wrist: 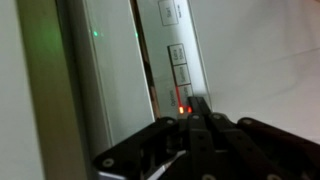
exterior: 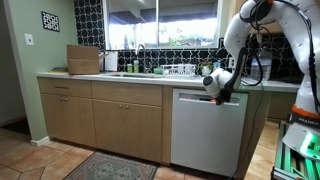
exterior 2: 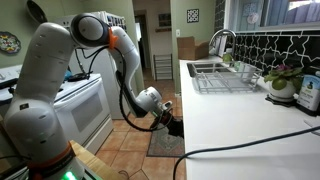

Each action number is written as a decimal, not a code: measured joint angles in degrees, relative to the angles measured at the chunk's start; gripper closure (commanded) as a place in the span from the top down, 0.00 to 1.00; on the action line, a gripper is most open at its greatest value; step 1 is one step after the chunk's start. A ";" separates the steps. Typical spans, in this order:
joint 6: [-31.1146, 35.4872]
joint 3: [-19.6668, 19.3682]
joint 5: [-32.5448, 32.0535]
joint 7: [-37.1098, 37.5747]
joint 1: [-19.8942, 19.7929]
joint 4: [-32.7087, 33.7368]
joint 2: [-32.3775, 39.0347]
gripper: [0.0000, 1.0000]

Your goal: Push the third gray button from the right on the dishwashing machine

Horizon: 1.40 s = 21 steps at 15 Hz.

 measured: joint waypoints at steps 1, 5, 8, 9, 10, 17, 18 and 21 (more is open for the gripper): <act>-0.03 0.00 0.66 -0.69 0.00 0.21 0.06 0.00; -0.11 0.02 3.08 -2.92 -0.02 0.89 0.25 0.00; -0.13 0.10 3.51 -4.17 0.00 0.93 0.25 0.00; -0.13 0.11 3.51 -4.55 0.04 0.88 0.23 0.00; -0.11 0.21 3.48 -5.47 0.09 0.70 0.16 0.00; 0.02 2.32 2.48 -6.69 1.78 -5.90 -3.39 0.00; 0.10 2.72 2.51 -6.57 1.99 -6.91 -4.64 0.00; 1.34 3.74 3.98 -7.59 2.29 -9.74 -9.35 0.27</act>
